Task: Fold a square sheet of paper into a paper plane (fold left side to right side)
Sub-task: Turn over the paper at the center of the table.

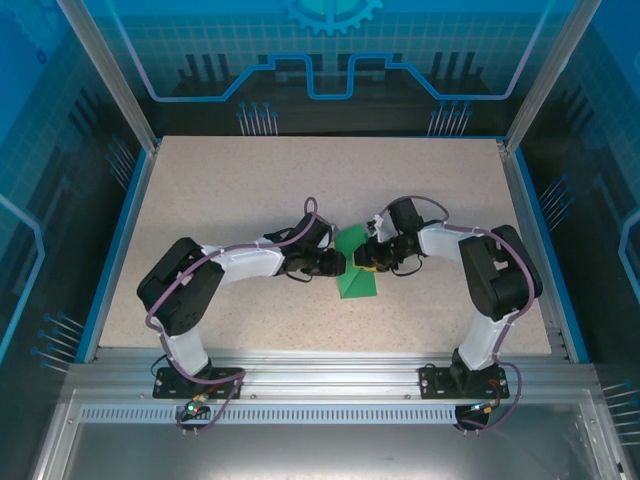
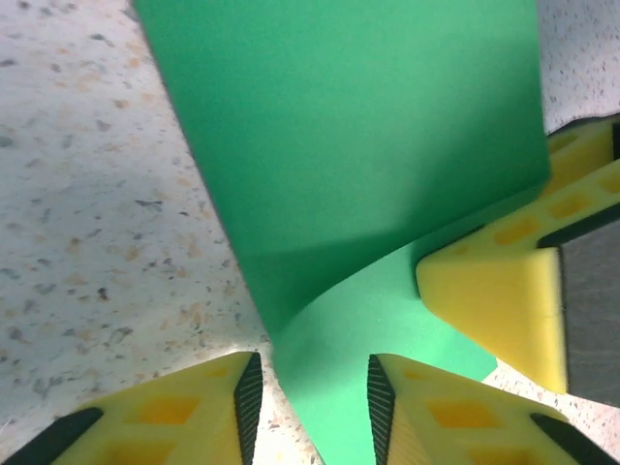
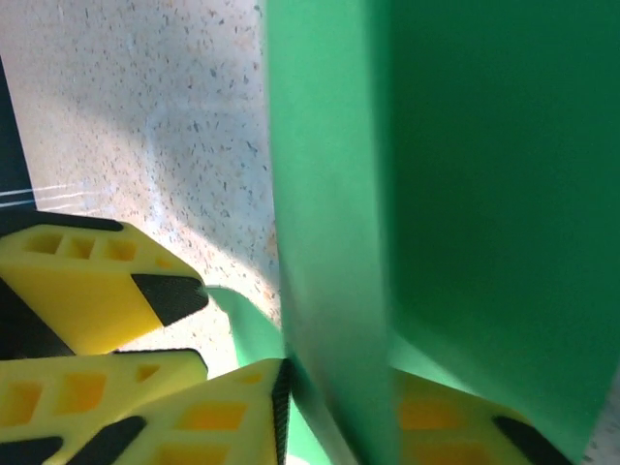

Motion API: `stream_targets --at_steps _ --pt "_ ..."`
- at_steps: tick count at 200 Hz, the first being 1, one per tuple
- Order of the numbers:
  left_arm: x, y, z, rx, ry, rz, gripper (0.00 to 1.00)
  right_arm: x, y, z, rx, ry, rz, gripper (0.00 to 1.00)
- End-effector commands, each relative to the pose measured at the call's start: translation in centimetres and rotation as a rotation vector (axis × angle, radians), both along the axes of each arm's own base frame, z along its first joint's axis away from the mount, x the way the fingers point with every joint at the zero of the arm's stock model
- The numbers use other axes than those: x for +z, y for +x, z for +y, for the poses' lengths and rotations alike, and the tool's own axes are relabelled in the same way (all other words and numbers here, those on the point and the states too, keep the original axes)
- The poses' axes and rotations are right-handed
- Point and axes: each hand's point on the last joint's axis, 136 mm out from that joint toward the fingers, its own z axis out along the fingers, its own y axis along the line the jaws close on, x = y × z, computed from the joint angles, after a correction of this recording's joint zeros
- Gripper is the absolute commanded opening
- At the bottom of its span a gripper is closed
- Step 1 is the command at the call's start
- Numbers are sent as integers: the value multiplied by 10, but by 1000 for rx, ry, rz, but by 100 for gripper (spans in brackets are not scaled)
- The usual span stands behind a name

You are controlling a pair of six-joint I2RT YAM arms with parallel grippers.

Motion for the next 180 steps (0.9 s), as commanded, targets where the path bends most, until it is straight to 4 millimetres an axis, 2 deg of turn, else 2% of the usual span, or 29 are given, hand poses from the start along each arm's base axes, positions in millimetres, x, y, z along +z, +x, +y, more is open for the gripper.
stream_targets --at_steps 1,14,31,56,78,91,109,136,155,180 --pt "29 9 16 62 -15 -78 45 13 7 11 6 59 -28 9" --pt "44 9 22 84 -27 -103 54 26 11 10 2 93 -64 0" --pt "76 9 31 111 -40 -153 65 50 20 2 -17 147 -129 0" --pt "136 9 39 144 -115 -264 84 103 34 -17 -54 239 -257 0" --pt "183 8 43 159 -224 -325 93 156 42 -31 -76 356 -356 0" --pt "209 5 39 141 -314 -344 95 187 42 -37 -71 416 -406 0" --pt "241 -2 28 85 -439 -364 95 229 34 -35 -25 482 -469 0" --pt "279 -13 7 -23 -603 -377 95 282 16 -28 38 556 -546 0" --pt "292 -16 -2 -66 -669 -367 95 309 3 -22 67 588 -577 0" --pt "300 -16 -11 -92 -719 -350 93 331 -11 -11 106 624 -597 1"
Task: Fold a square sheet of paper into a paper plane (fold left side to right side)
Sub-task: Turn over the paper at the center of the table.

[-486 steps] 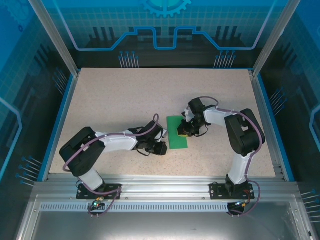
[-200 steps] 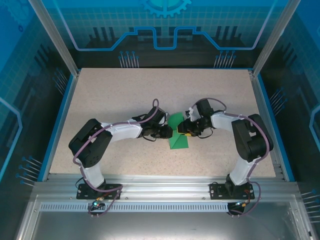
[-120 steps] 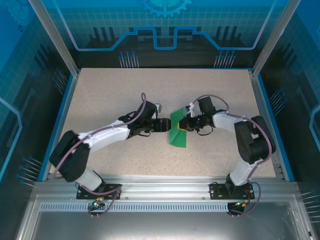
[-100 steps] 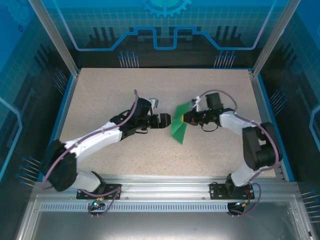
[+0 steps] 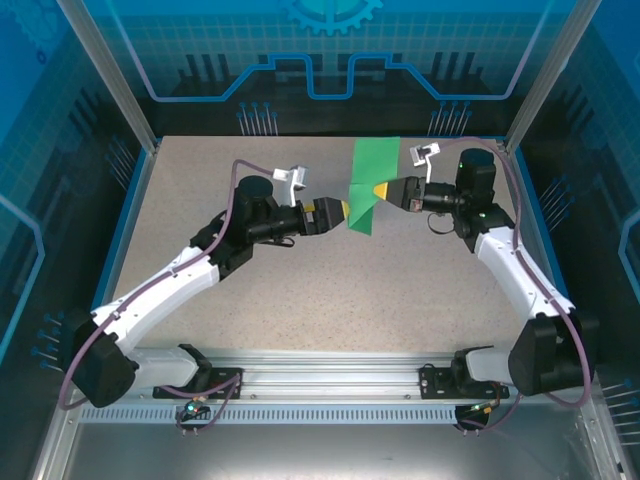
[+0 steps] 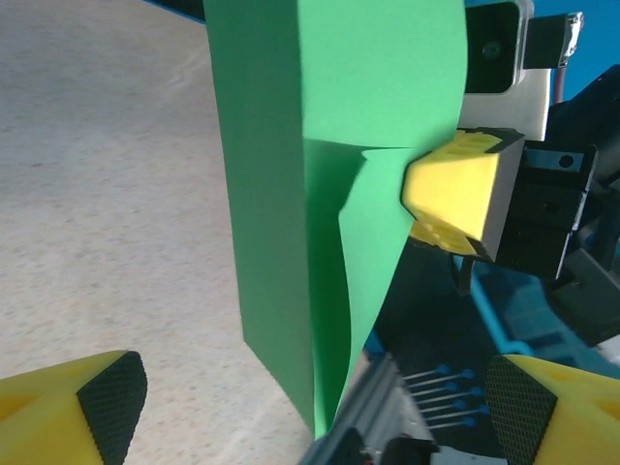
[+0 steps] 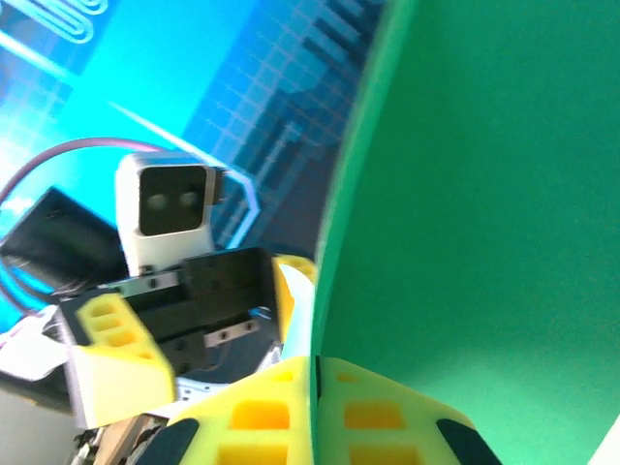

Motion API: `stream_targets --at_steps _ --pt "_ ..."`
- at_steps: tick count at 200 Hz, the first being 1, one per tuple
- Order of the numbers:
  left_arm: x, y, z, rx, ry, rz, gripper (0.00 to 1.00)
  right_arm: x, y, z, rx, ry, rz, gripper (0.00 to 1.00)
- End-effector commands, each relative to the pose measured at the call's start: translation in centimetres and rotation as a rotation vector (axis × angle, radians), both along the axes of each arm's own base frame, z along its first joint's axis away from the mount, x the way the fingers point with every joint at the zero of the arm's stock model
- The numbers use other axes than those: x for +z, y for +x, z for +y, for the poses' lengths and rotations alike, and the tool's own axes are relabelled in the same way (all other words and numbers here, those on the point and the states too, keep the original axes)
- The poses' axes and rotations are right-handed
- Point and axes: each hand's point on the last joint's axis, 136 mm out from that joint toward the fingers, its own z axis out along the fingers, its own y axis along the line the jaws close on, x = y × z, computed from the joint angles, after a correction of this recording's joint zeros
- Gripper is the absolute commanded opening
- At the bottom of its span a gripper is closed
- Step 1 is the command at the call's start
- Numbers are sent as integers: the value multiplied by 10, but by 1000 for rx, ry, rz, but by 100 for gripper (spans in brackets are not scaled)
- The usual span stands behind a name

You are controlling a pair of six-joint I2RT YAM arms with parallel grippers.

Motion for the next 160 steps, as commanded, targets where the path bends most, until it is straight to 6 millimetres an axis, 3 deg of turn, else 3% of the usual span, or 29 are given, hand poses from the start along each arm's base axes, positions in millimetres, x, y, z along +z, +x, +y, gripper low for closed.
stream_targets --at_steps 1,43,110,160 --pt "32 -5 -15 -96 -112 -27 93 35 -23 15 87 50 -38 1" --pt "48 -11 -25 -174 -202 -49 82 47 -33 32 131 61 -46 4" --pt "45 -16 -20 -164 -197 -66 37 40 -26 33 111 55 -6 7" --pt "32 -14 -14 -124 -125 -56 23 28 -18 22 50 13 17 25"
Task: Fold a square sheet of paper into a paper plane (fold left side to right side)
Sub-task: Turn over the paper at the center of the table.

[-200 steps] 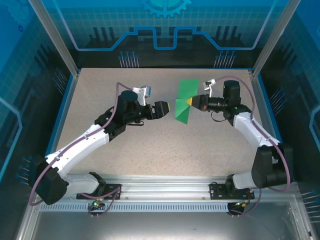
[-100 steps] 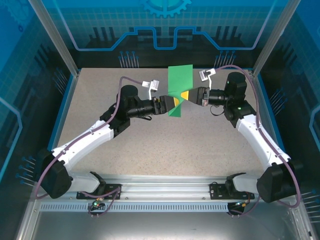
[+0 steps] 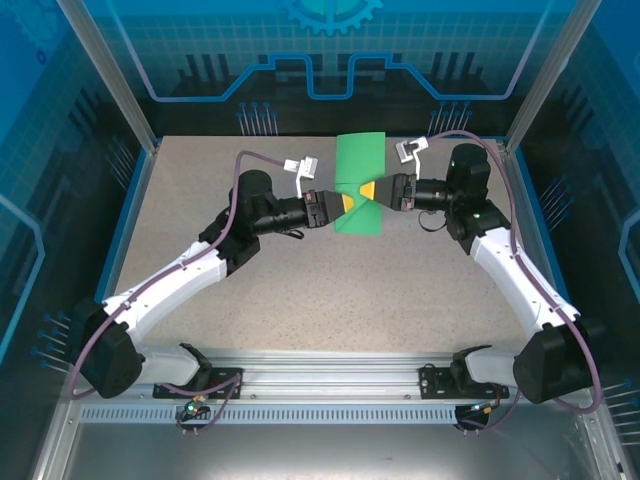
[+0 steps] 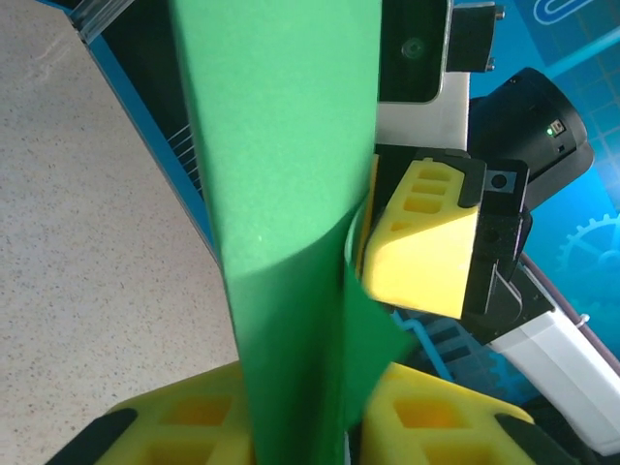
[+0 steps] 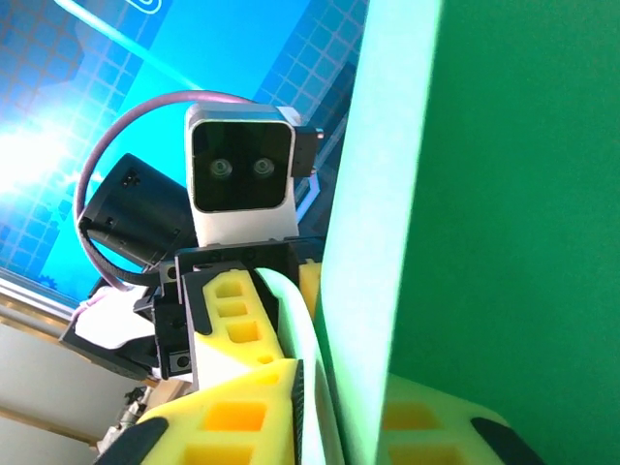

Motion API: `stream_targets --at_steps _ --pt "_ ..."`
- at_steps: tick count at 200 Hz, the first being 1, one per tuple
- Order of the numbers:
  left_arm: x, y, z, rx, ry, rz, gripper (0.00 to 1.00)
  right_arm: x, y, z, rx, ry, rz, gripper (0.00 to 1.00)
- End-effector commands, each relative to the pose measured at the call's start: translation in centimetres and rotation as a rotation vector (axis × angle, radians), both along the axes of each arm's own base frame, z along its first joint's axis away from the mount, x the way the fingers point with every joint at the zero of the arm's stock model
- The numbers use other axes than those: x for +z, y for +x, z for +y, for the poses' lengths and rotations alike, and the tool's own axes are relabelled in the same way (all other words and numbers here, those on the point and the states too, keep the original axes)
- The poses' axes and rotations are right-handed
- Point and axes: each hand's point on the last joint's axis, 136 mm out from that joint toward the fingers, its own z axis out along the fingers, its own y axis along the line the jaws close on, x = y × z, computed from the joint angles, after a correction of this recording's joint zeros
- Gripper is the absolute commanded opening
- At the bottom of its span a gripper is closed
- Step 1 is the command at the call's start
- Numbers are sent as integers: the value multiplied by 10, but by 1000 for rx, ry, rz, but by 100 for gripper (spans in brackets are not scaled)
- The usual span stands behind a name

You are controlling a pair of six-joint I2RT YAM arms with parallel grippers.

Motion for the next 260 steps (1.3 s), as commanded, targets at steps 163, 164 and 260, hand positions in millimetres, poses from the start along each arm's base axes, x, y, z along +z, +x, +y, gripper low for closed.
stream_targets --at_steps 163,164,260 --pt "-178 4 93 619 1713 71 0 -185 -7 -200 -713 -1027 347 67" --pt "-179 4 93 620 1720 74 0 -185 -7 -201 -715 -1028 347 67" --pt "-296 -2 31 364 1858 345 4 -199 -19 -202 -703 -998 382 68"
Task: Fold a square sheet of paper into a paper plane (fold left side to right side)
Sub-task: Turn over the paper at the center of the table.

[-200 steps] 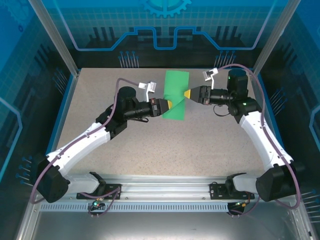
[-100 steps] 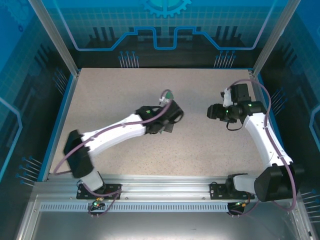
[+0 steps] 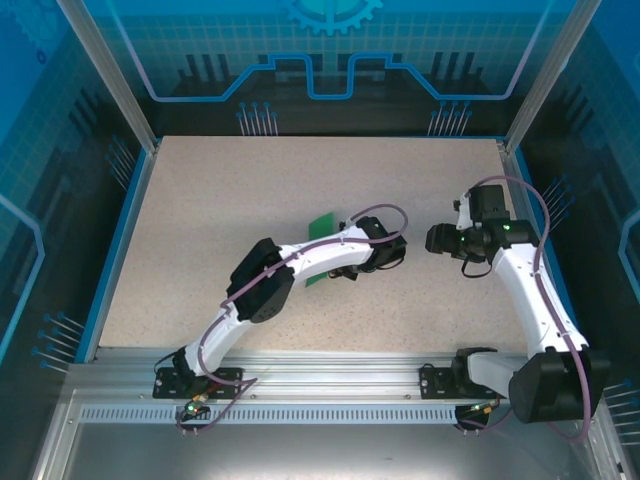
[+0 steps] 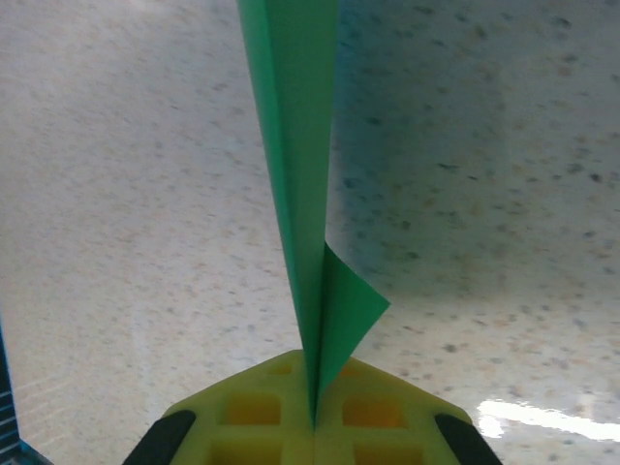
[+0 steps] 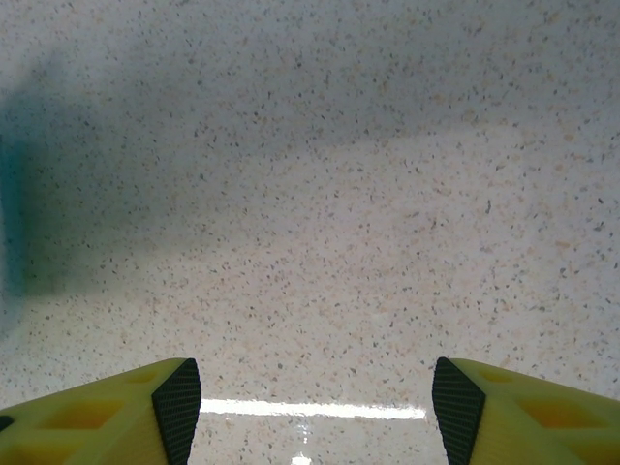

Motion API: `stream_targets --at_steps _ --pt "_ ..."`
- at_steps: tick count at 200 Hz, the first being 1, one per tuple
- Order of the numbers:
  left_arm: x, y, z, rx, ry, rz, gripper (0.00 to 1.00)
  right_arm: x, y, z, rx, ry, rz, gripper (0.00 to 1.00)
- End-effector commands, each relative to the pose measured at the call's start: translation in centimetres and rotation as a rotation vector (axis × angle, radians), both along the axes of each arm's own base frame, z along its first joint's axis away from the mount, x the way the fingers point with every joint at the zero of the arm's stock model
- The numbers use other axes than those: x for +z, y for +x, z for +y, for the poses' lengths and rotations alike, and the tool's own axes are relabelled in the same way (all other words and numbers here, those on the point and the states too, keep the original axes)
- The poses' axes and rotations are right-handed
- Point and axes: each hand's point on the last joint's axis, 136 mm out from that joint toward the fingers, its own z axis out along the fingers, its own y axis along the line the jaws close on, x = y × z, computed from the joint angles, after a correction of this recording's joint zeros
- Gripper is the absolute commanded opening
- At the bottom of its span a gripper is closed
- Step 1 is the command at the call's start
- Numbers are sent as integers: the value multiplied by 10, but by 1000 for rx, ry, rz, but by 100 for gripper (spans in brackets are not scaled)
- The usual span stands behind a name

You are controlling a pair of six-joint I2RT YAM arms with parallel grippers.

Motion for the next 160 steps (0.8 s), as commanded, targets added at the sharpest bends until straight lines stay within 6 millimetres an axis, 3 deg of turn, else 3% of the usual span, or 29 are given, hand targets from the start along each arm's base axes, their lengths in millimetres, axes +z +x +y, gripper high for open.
stream_targets --at_steps 1,25,47,68,99,133,160 --pt "-19 -13 -13 5 -23 116 4 -3 -3 0 -6 26 4 68" --pt "-28 -11 -25 -14 -60 150 11 -7 -5 0 -1 24 18 68" --pt "-19 -9 -46 -45 -166 162 27 -11 -5 1 6 30 36 68" --pt "4 -6 -67 -90 -292 160 50 -10 -2 5 9 56 31 68" --pt "55 3 -80 -125 -507 116 63 -7 4 21 39 144 15 68" --pt "106 18 -62 -115 -765 18 71 -10 14 62 114 328 15 66" --pt "109 27 -22 -9 -963 -23 76 -21 24 106 203 383 40 64"
